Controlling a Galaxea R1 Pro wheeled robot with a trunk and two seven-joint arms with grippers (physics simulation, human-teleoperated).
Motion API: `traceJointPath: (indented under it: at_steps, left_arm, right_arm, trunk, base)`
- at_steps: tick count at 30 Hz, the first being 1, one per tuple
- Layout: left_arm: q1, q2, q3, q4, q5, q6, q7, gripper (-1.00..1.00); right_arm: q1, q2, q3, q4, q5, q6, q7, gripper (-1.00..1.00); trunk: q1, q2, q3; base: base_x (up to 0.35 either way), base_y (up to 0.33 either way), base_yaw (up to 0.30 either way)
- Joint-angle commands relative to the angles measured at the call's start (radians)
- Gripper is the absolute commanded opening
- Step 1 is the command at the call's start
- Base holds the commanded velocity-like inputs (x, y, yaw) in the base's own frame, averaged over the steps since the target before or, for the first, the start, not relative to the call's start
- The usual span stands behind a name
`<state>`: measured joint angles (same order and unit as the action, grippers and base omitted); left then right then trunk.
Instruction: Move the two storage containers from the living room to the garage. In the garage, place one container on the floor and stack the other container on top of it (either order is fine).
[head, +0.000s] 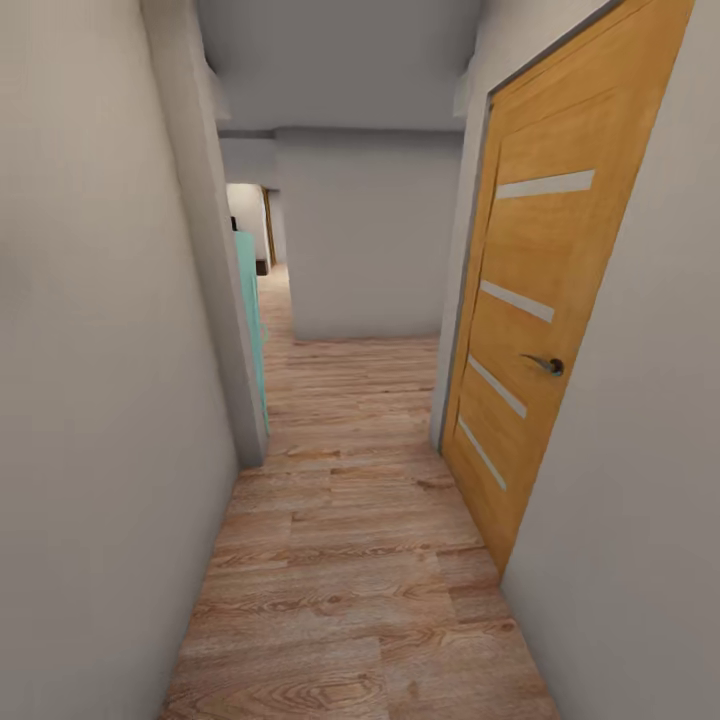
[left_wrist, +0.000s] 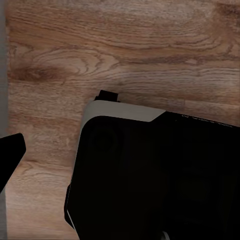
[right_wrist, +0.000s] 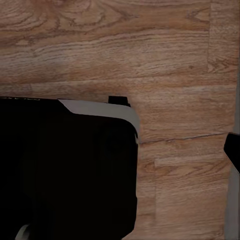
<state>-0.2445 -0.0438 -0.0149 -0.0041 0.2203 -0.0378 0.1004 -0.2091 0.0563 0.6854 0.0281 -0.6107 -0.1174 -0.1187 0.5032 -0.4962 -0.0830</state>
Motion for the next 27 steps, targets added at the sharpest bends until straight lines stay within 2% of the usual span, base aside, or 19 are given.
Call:
traceJointPath:
  at_steps: [1, 10, 27]
  left_arm:
    - [-0.001, 0.000, -0.002, 0.001, 0.007, -0.004, 0.002, 1.00]
    - [-0.001, 0.000, -0.002, 0.001, 0.008, -0.003, 0.002, 1.00]
    - [-0.001, 0.002, -0.002, 0.001, 0.006, -0.002, 0.001, 1.00]
  right_arm:
    - [-0.001, 0.001, 0.008, 0.003, -0.008, -0.005, -0.001, 1.00]
    - [-0.001, -0.001, 0.008, 0.003, -0.006, -0.005, 0.000, 1.00]
    - [-0.001, 0.000, 0.008, 0.003, -0.007, 0.000, 0.000, 1.00]
  trunk:
    - [0.000, -0.002, -0.002]
    - [0.000, -0.002, -0.002]
    - [0.000, -0.002, -0.002]
  base:
    - [0.000, 0.000, 0.092]
    - [0.045, 0.000, 0.016]
    - [0.311, 0.000, 0.000]
